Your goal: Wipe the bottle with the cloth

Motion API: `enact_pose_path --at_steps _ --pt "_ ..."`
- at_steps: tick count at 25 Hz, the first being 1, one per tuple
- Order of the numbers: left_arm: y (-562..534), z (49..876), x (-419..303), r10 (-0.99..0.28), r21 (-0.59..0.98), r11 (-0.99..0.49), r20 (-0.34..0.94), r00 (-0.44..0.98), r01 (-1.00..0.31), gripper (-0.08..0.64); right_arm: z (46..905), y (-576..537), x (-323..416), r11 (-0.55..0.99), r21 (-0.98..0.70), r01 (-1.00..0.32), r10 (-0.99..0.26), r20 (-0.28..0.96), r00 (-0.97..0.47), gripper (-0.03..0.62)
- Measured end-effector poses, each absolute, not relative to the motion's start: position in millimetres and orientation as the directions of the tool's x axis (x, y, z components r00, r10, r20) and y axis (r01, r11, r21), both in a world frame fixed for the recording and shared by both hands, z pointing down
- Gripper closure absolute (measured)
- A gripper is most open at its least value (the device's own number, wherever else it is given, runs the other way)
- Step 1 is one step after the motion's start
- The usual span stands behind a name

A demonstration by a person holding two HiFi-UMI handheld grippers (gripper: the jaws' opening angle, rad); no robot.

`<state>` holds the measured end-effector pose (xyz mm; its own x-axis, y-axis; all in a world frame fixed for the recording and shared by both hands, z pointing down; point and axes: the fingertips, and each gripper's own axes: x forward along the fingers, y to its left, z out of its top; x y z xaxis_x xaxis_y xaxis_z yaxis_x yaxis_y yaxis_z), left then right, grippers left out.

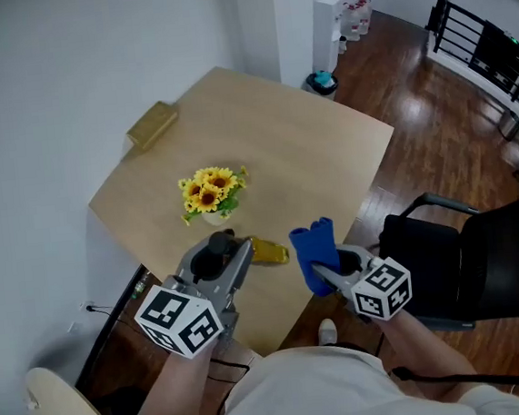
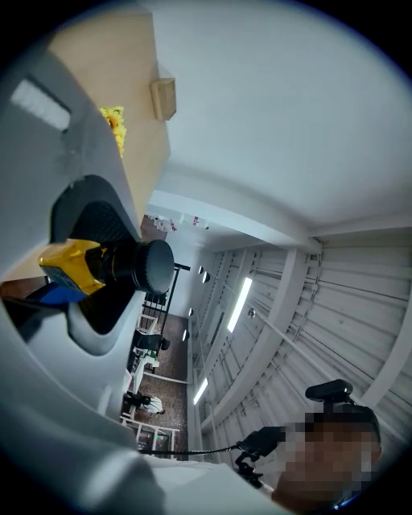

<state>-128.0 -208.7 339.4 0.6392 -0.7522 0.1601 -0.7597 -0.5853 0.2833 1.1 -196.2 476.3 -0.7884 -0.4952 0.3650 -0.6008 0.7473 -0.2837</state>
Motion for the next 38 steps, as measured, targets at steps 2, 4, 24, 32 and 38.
enact_pose_path --at_steps 2,4,24,32,38 --pt "-213 344 -128 -0.751 0.282 -0.583 0.172 0.638 -0.762 0.408 448 -181 -8 0.788 -0.238 -0.568 -0.487 0.324 -0.811 0.446" --pt "-217 349 -126 -0.748 0.286 -0.582 0.179 0.639 -0.761 0.408 418 -163 -27 0.84 -0.18 -0.511 -0.455 0.278 -0.846 0.446" --pt "-208 324 -122 -0.746 0.311 -0.595 0.13 0.654 -0.741 0.408 515 -158 4 0.82 -0.158 -0.55 -0.411 0.506 -0.758 0.446" --pt "-175 344 -90 -0.65 0.138 -0.714 0.233 0.724 -0.686 0.407 390 -184 -4 0.866 -0.042 -0.498 -0.463 0.308 -0.831 0.446" --pt "-145 356 -60 -0.536 0.12 -0.804 0.276 0.798 -0.582 0.407 343 -165 -45 0.947 0.061 -0.316 -0.318 0.311 -0.895 0.446"
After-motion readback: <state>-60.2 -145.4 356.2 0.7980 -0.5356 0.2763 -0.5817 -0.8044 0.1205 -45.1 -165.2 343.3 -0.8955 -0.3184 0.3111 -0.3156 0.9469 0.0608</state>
